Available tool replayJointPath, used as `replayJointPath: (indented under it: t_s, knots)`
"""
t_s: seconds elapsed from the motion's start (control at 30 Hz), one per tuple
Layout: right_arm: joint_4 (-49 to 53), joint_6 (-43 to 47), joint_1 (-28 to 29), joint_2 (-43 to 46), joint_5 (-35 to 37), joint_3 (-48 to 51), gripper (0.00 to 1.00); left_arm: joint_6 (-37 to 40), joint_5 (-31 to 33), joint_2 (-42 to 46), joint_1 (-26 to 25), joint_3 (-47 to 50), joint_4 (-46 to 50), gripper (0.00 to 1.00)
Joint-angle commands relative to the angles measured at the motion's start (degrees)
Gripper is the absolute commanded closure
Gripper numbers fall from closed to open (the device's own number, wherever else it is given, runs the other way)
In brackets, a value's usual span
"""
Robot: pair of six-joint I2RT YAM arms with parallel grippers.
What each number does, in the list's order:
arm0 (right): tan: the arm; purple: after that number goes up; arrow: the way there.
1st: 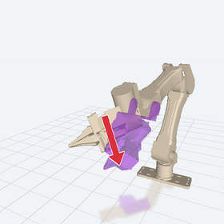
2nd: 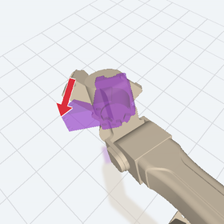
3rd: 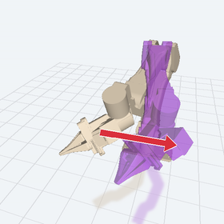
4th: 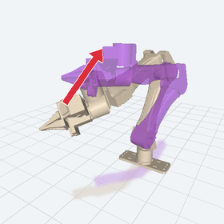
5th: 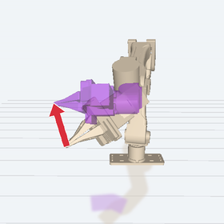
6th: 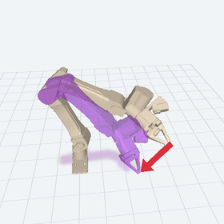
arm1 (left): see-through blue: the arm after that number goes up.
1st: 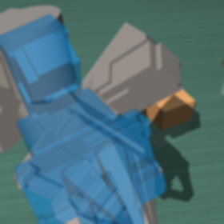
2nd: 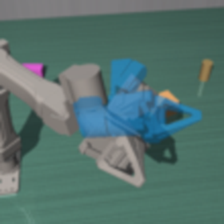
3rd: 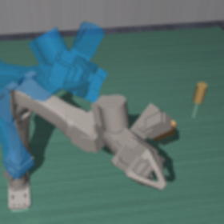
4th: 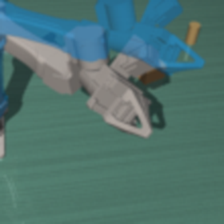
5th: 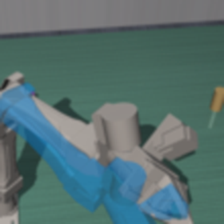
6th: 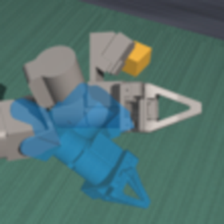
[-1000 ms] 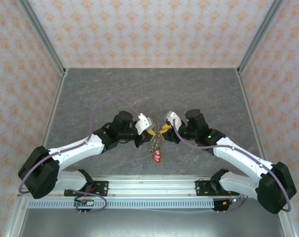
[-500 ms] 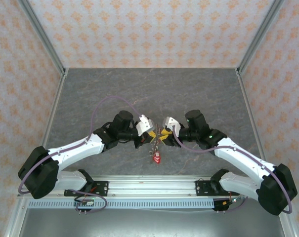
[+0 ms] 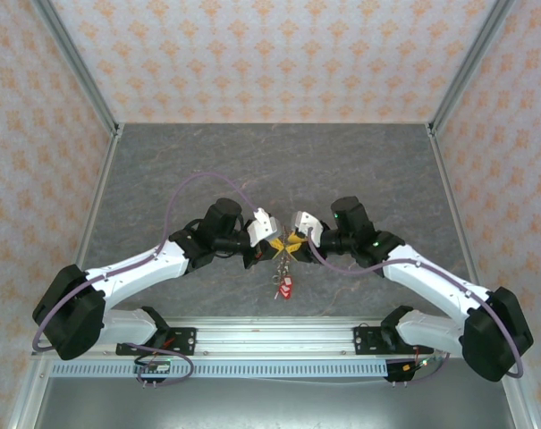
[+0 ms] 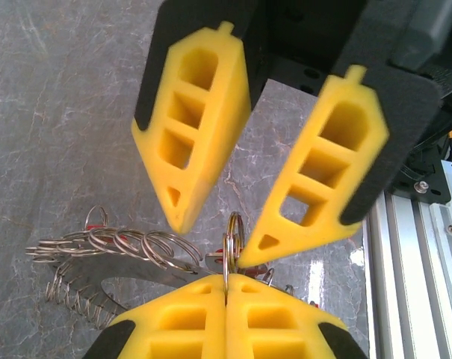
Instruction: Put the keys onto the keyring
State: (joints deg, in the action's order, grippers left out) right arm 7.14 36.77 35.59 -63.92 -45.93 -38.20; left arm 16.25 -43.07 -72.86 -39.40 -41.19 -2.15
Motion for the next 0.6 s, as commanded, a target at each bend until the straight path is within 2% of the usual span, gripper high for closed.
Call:
replayJointPath:
  t_s: [0.0, 0.13, 0.27, 0.37, 0.57]
  knots:
    - [-1.8, 1.5, -0.2, -1.0, -1.9, -2.0, 0.79, 1.0, -1.2, 1.1, -0.7, -2.1, -0.8, 1.0]
    - [-1.0, 1.4, -0.2, -0.7, -2.8, -2.3, 0.9, 0.2, 0.0, 0.9, -0.7, -2.0, -1.6, 0.99]
    - [4.7, 3.1, -0.2, -0.2, -1.7, -4.4, 1.0, 0.2, 1.3, 0.7, -0.7, -1.8, -0.8, 0.91]
    - [10.8, 5.8, -0.2, -0.5, -1.0, -6.8, 1.0, 0.9, 2.0, 0.7, -0.7, -2.2, 0.2, 0.83]
    - [17.4, 8.8, -0.2, -1.3, -0.9, -10.3, 1.0, 2.6, 2.0, 0.6, -0.7, -4.2, 2.5, 0.77]
